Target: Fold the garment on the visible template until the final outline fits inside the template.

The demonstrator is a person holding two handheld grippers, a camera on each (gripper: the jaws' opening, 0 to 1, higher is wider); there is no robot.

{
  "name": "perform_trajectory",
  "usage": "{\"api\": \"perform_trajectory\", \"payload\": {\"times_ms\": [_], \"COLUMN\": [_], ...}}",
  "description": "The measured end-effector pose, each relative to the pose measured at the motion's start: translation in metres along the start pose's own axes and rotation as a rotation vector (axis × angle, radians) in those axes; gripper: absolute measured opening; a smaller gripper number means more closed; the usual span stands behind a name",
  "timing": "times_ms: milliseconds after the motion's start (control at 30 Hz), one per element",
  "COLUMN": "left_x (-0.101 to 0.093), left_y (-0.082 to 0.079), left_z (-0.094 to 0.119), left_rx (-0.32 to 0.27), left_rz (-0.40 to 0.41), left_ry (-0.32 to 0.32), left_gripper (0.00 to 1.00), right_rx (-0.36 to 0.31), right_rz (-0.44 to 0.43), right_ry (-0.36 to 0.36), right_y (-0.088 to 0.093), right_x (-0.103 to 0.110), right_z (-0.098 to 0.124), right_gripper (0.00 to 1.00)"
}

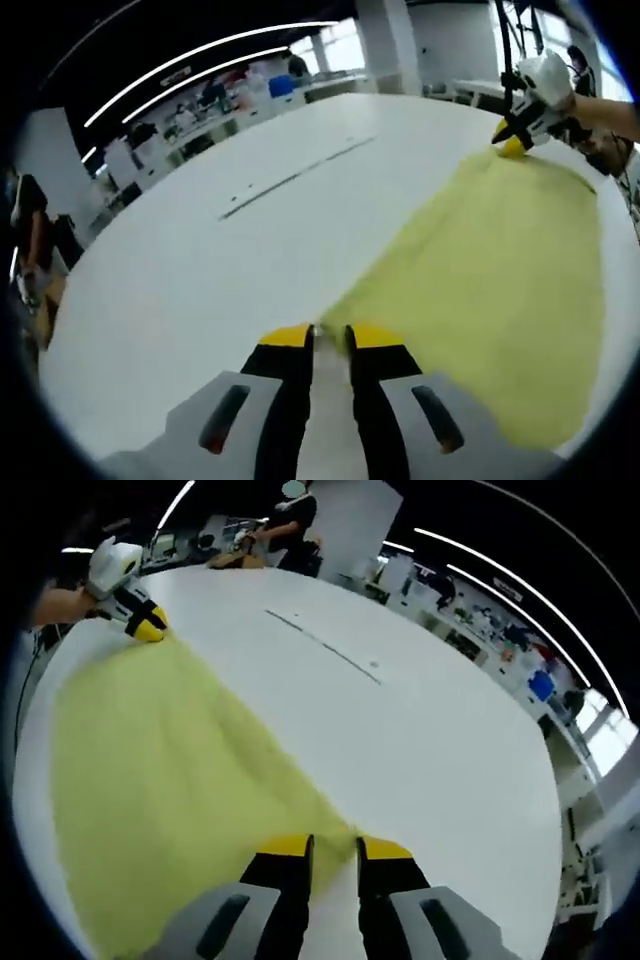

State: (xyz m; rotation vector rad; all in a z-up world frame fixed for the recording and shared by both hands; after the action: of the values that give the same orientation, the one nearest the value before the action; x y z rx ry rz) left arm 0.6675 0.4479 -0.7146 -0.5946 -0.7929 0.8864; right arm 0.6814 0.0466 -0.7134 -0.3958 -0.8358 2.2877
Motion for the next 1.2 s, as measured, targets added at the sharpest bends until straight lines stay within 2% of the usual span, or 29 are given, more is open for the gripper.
{"api": "perform_trajectory", "payload": {"times_ms": [100, 200, 333, 433, 533, 700, 867, 1200], "left_x": [0.002, 0.003, 0.001, 0.001, -0.002, -0.009, -0.015, -0.027], "left_y": [0.000, -0.001, -0.001, -0.001, -0.001, 0.004, 0.011, 0.023], "left_z": [0.004, 0.011, 0.021, 0.031, 0.044, 0.062, 0.080, 0.112], "left_rx": [0.001, -0.015, -0.030, -0.056, -0.069, -0.076, -0.081, -0.075], "left_rz": [0.008, 0.074, 0.195, 0.228, 0.239, 0.201, 0.204, 0.203], "left_ry": [-0.008, 0.012, 0.066, 0.086, 0.108, 0.149, 0.188, 0.223], "left_gripper": [0.22, 0.30, 0.41, 0.49, 0.55, 0.60, 0.60, 0.56], "right_rx": [-0.037, -0.063, -0.088, -0.106, -0.113, -0.110, -0.112, -0.083], "right_rz": [-0.087, -0.158, -0.210, -0.252, -0.258, -0.244, -0.244, -0.250], "right_ry": [-0.014, -0.036, -0.075, -0.110, -0.141, -0.157, -0.161, -0.173], "right_y": [0.000, -0.002, -0.004, -0.006, -0.007, -0.006, -0.001, 0.022], "right_x": [0.003, 0.007, 0.014, 0.020, 0.029, 0.042, 0.052, 0.078], "right_z": [0.004, 0.008, 0.015, 0.022, 0.030, 0.046, 0.061, 0.082], "right_gripper": [0.19, 0.28, 0.44, 0.54, 0.60, 0.62, 0.63, 0.61]}}
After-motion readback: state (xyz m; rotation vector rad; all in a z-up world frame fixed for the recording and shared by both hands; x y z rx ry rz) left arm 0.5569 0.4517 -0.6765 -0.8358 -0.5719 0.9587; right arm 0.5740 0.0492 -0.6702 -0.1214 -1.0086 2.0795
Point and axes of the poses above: the point that each gripper's makers call its tool centre point, and the gripper's own axes: z roughly backward along the fingers, x roughly to its left, y roughly out of its underside, the point moved 9 cm from there along z, roughly backward along the fingers, and after that the axes turned 14 degrees about -y, right-handed, at the moved point
